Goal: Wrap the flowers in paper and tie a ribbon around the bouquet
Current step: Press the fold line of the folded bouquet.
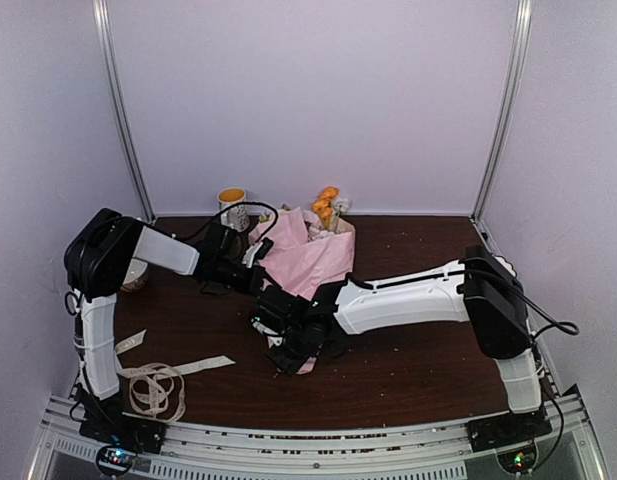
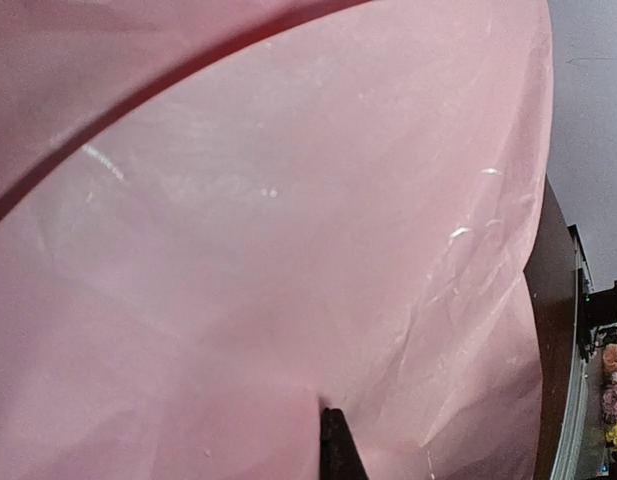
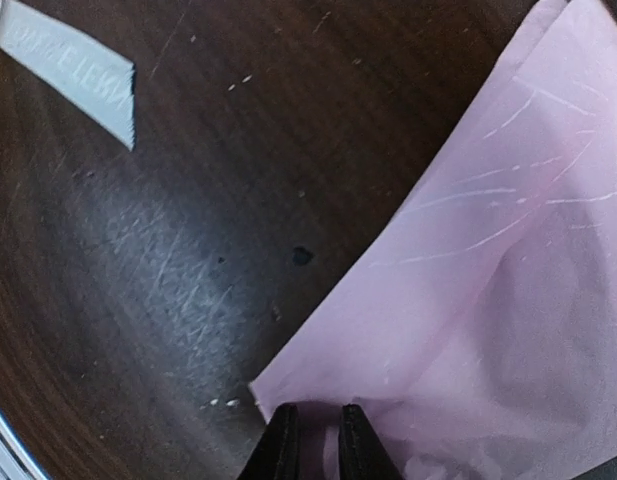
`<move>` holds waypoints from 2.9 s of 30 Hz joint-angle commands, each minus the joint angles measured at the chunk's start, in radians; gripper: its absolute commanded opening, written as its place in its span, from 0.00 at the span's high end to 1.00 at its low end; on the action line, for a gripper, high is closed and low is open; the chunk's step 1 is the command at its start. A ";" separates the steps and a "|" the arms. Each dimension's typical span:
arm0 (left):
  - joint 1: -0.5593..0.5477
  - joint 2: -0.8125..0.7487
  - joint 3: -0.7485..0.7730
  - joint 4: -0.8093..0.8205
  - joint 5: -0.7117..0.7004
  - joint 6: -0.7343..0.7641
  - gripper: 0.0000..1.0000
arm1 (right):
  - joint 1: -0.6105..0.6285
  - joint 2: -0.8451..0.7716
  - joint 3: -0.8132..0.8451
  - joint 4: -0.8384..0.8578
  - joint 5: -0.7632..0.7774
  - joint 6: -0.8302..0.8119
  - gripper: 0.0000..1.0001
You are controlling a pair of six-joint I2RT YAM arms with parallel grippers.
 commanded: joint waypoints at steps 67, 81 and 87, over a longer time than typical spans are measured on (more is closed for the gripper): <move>-0.087 -0.082 -0.273 0.286 -0.034 -0.192 1.00 | -0.292 -0.659 -0.854 0.382 -0.460 0.364 0.51; -0.085 -0.086 -0.266 0.264 -0.045 -0.187 1.00 | -0.639 -0.322 -0.139 0.118 -0.339 0.020 0.41; -0.085 -0.089 -0.263 0.251 -0.043 -0.177 1.00 | -0.660 -0.212 -0.043 0.047 -0.298 -0.027 0.35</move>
